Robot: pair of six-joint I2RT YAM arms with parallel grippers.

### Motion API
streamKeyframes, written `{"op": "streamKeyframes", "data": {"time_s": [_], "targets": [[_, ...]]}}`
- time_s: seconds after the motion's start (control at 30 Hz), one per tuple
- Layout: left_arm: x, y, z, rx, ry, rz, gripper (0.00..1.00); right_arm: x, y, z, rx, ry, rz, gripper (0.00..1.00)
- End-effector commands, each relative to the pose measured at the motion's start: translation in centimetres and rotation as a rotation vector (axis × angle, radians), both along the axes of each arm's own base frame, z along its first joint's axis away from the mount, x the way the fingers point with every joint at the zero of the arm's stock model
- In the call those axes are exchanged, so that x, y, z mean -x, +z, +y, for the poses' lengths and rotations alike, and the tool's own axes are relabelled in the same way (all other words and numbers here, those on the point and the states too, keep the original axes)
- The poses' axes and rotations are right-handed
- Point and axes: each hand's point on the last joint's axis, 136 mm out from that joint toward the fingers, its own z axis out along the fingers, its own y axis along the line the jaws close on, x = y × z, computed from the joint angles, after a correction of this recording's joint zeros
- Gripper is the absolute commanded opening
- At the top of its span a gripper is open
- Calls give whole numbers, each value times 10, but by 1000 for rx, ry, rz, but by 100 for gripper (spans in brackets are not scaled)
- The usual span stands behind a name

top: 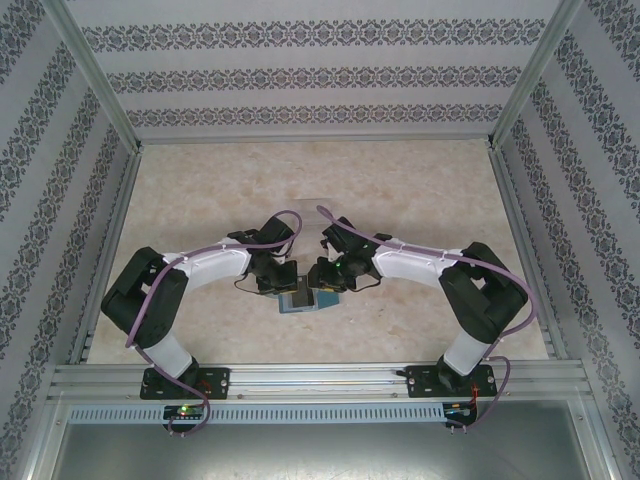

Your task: Take the credit cards out of the card holder

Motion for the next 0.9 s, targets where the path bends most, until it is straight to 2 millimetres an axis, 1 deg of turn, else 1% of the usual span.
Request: {"op": "streamKeyframes", "data": {"time_s": [0.0, 0.27, 0.47, 0.6, 0.67, 0.87], "targets": [[2, -2, 2, -42, -28, 3, 5, -2, -1, 11, -73, -5, 24, 32], [3, -5, 2, -38, -28, 8, 5, -5, -1, 20, -112, -2, 28, 30], [5, -7, 4, -45, -26, 13, 5, -4, -9, 24, -118, 1, 50, 29], [4, -6, 3, -41, -27, 10, 5, -1, -18, 26, -110, 4, 76, 29], [5, -5, 4, -43, -28, 9, 5, 0, -23, 23, -94, 4, 84, 29], [7, -8, 6, -51, -27, 15, 5, 2, -32, 5, 2, -20, 78, 29]]}}
